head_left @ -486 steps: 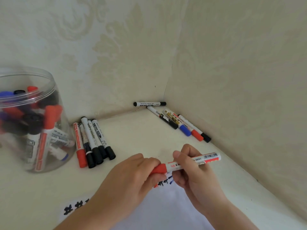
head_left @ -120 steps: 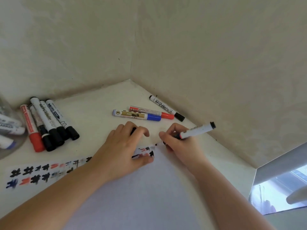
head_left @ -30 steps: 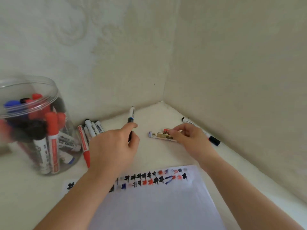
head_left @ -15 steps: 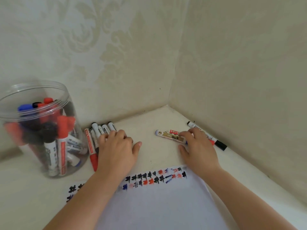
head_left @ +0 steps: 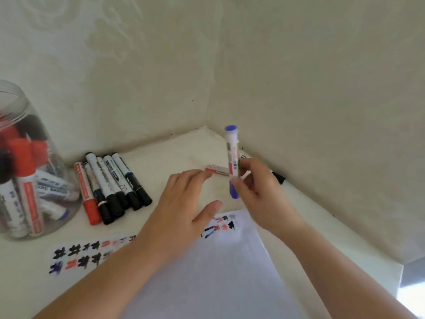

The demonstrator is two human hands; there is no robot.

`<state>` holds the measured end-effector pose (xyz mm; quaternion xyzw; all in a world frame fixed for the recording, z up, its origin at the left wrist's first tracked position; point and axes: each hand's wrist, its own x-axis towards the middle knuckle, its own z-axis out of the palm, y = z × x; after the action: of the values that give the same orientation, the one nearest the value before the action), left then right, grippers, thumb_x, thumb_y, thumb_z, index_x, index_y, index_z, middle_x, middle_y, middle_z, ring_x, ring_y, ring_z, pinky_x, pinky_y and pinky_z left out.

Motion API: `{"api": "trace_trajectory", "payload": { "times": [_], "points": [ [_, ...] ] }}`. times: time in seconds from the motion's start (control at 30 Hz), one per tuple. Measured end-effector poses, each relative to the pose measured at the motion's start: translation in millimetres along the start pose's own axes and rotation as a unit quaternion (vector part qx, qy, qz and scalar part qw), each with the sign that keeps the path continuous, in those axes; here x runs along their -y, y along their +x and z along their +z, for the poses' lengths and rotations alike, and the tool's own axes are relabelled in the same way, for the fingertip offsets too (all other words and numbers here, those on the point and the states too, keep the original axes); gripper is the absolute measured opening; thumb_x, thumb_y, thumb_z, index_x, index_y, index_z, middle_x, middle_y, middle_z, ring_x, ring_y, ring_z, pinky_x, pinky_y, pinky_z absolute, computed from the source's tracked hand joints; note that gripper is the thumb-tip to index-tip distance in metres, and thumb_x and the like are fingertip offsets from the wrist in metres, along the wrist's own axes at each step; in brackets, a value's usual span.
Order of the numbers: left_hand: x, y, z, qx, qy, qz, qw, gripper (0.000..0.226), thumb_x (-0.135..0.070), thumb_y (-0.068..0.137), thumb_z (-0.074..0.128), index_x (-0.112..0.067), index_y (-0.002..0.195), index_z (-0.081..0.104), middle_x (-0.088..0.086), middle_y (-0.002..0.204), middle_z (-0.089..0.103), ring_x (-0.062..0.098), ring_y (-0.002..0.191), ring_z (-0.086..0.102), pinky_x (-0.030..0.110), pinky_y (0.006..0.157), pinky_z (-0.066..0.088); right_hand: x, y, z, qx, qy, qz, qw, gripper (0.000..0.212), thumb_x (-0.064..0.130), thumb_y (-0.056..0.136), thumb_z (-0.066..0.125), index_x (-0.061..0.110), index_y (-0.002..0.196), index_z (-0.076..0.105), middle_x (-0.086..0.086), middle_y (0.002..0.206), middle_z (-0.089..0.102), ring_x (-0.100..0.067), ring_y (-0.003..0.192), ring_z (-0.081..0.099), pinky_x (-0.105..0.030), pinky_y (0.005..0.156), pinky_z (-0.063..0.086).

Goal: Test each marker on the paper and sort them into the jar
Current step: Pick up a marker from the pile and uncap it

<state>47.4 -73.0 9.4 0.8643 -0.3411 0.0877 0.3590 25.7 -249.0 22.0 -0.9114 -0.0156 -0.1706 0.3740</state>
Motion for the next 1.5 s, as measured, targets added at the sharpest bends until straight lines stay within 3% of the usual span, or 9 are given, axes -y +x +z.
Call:
{"api": "trace_trajectory", "payload": {
  "times": [0.1, 0.2, 0.3, 0.57, 0.7, 0.93, 1.13, 1.37, 1.5],
  "points": [
    [-12, -5, 6, 0.060, -0.071, 0.038, 0.995, 0.045, -0.045, 0.089, 0.035, -0.024, 0.129, 0.039, -0.017, 0.116, 0.047, -0.003, 0.106, 0.039, 0.006, 0.089, 0.028, 17, -25, -1, 0.071, 0.256, 0.068, 0.962, 0.012, 0.016, 0.080, 0.058, 0.028, 0.077, 0.057, 0.009, 0.069, 0.065, -0.008, 0.062, 0.062, -0.025, 0.060, 0.052],
    [-15, -8, 9, 0.073, -0.062, 0.063, 0.993, 0.023, -0.031, 0.095, 0.037, -0.021, 0.113, 0.047, -0.019, 0.089, 0.048, -0.002, 0.081, 0.046, 0.010, 0.069, 0.035, 16, -35, 0, 0.053, 0.346, 0.099, 0.931, 0.013, 0.009, 0.072, 0.062, 0.019, 0.070, 0.054, 0.008, 0.058, 0.054, -0.005, 0.052, 0.052, -0.018, 0.050, 0.043],
    [-16, -7, 10, 0.079, -0.012, 0.102, 0.992, 0.013, -0.027, 0.095, 0.040, -0.017, 0.099, 0.047, -0.012, 0.083, 0.050, 0.007, 0.071, 0.044, 0.022, 0.062, 0.035, 12, -38, 0, 0.066, 0.414, 0.135, 0.898, 0.019, 0.013, 0.072, 0.065, 0.012, 0.068, 0.046, 0.002, 0.053, 0.046, -0.007, 0.044, 0.041, -0.016, 0.043, 0.036],
    [-19, -2, 2, 0.075, 0.011, 0.096, 0.992, 0.035, -0.049, 0.089, 0.033, -0.017, 0.085, 0.048, -0.008, 0.063, 0.057, 0.013, 0.051, 0.047, 0.031, 0.047, 0.039, 10, -39, 4, 0.096, 0.433, 0.149, 0.884, 0.027, 0.033, 0.073, 0.065, 0.017, 0.066, 0.044, -0.008, 0.053, 0.049, -0.023, 0.046, 0.040, -0.027, 0.046, 0.030],
    [-24, -1, 1, 0.056, 0.010, 0.089, 0.994, 0.034, -0.046, 0.086, 0.033, -0.017, 0.080, 0.049, -0.011, 0.051, 0.046, 0.012, 0.042, 0.038, 0.025, 0.040, 0.030, 8, -39, 3, 0.096, 0.438, 0.152, 0.881, 0.027, 0.034, 0.072, 0.065, 0.017, 0.065, 0.045, -0.014, 0.057, 0.048, -0.024, 0.047, 0.040, -0.038, 0.051, 0.026],
    [-29, -2, 2, 0.029, 0.026, 0.082, 0.996, 0.030, -0.044, 0.085, 0.040, -0.018, 0.079, 0.052, -0.009, 0.046, 0.045, 0.010, 0.038, 0.031, 0.022, 0.037, 0.025, 8, -39, 3, 0.091, 0.450, 0.130, 0.879, 0.026, 0.031, 0.073, 0.063, 0.018, 0.063, 0.044, -0.008, 0.054, 0.046, -0.017, 0.043, 0.042, -0.029, 0.045, 0.027],
    [-21, -3, 9, 0.075, 0.000, 0.072, 0.995, 0.015, -0.028, 0.092, 0.046, -0.014, 0.093, 0.051, -0.007, 0.081, 0.052, 0.013, 0.068, 0.049, 0.030, 0.058, 0.039, 6, -42, 10, 0.061, 0.421, 0.136, 0.895, 0.018, 0.027, 0.074, 0.064, 0.021, 0.068, 0.048, -0.008, 0.062, 0.052, -0.023, 0.053, 0.047, -0.035, 0.053, 0.037],
    [-22, -4, 6, 0.073, -0.002, 0.071, 0.995, 0.027, -0.045, 0.087, 0.038, -0.021, 0.090, 0.049, -0.016, 0.045, 0.035, 0.007, 0.041, 0.037, 0.019, 0.042, 0.026, 11, -42, 8, 0.044, 0.452, 0.088, 0.886, 0.021, 0.024, 0.072, 0.060, 0.022, 0.061, 0.042, -0.001, 0.050, 0.049, -0.014, 0.041, 0.042, -0.019, 0.041, 0.035],
    [-16, -1, 5, 0.070, 0.001, 0.066, 0.995, 0.037, -0.066, 0.081, 0.035, -0.033, 0.094, 0.043, -0.013, 0.052, 0.041, 0.008, 0.048, 0.042, 0.020, 0.044, 0.028, 11, -40, 7, 0.047, 0.478, 0.083, 0.873, 0.020, 0.013, 0.082, 0.056, 0.018, 0.067, 0.044, 0.005, 0.049, 0.051, -0.007, 0.039, 0.041, -0.017, 0.040, 0.029]
  ]
}}
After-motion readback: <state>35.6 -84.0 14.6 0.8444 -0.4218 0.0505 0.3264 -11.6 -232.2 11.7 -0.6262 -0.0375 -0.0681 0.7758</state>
